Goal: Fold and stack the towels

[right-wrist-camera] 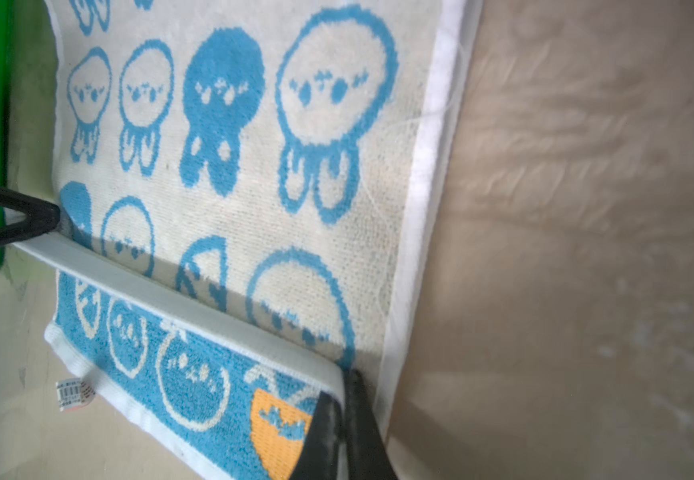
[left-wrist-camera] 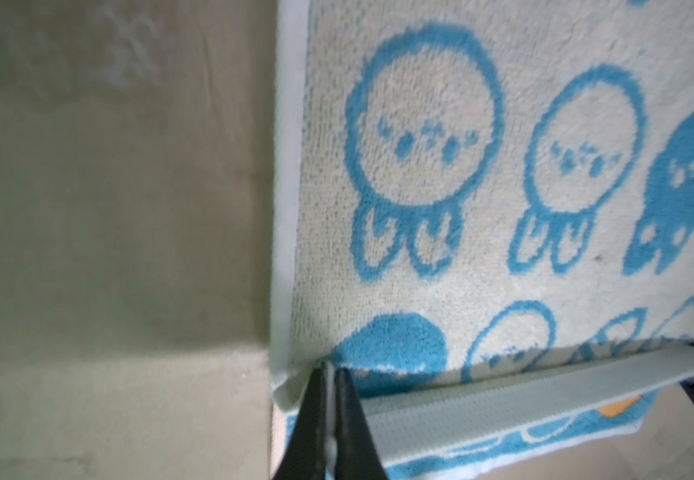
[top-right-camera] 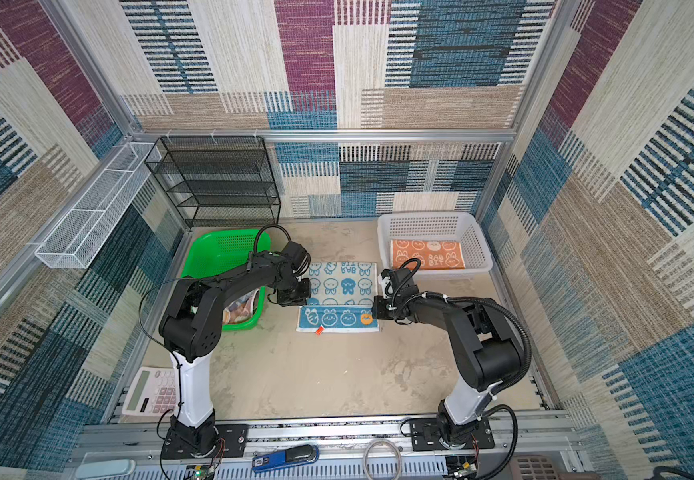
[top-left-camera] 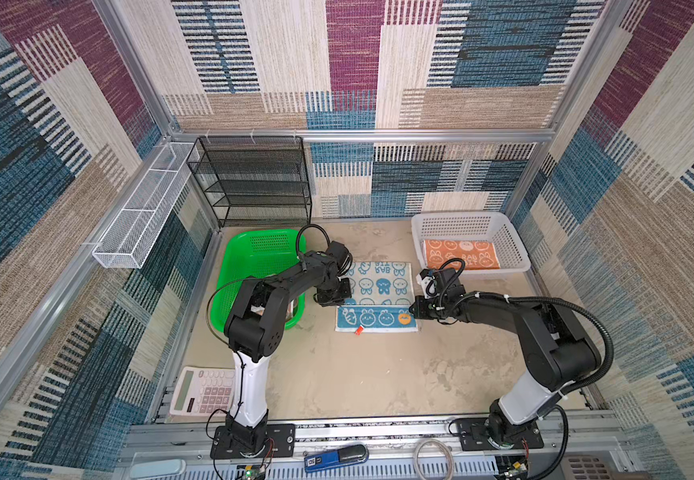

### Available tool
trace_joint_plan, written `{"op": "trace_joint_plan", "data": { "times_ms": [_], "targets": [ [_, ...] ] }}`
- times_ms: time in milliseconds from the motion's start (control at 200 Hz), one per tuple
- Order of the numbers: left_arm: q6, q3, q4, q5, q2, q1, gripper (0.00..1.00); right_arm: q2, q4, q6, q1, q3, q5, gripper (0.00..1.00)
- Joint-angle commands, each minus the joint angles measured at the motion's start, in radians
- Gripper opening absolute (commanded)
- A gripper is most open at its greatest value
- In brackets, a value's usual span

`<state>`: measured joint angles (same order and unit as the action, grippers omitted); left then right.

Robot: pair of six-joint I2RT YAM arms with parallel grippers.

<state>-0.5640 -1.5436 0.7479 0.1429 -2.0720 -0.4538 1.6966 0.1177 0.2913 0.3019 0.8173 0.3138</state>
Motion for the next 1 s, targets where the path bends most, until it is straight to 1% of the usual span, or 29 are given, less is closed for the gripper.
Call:
{"op": "trace_joint_plan", "data": {
  "times_ms": [0,100,200,386,501,696,811,992],
  "targets": [
    [0.048,-0.067,0.115,-0.126,-0.026,0.028,0.00,0.012,0.064,0.017,-0.007,0.041,-0.149,0.00],
    [0.064,-0.122,0.147,-0.142,-0.008,0.035,0.00,-0.018,0.104,0.010,-0.007,0.084,-0.154,0.00],
    [0.070,-0.142,0.169,-0.137,0.035,0.035,0.00,-0.064,0.143,0.003,-0.006,0.106,-0.150,0.00],
    [0.054,-0.064,0.167,-0.140,0.144,0.022,0.00,-0.158,0.174,0.003,0.002,0.070,-0.140,0.00],
    [0.047,-0.003,0.161,-0.143,0.178,0.008,0.00,-0.189,0.169,0.013,0.023,0.029,-0.138,0.00],
    [0.021,0.115,0.098,-0.124,0.189,-0.015,0.00,-0.189,0.119,0.038,0.049,-0.065,-0.136,0.00],
    [0.020,0.139,0.085,-0.125,0.176,-0.026,0.00,-0.175,0.089,0.048,0.052,-0.106,-0.138,0.00],
    [0.018,0.147,0.078,-0.121,0.153,-0.028,0.00,-0.144,0.069,0.047,0.053,-0.122,-0.137,0.00]
  ]
}}
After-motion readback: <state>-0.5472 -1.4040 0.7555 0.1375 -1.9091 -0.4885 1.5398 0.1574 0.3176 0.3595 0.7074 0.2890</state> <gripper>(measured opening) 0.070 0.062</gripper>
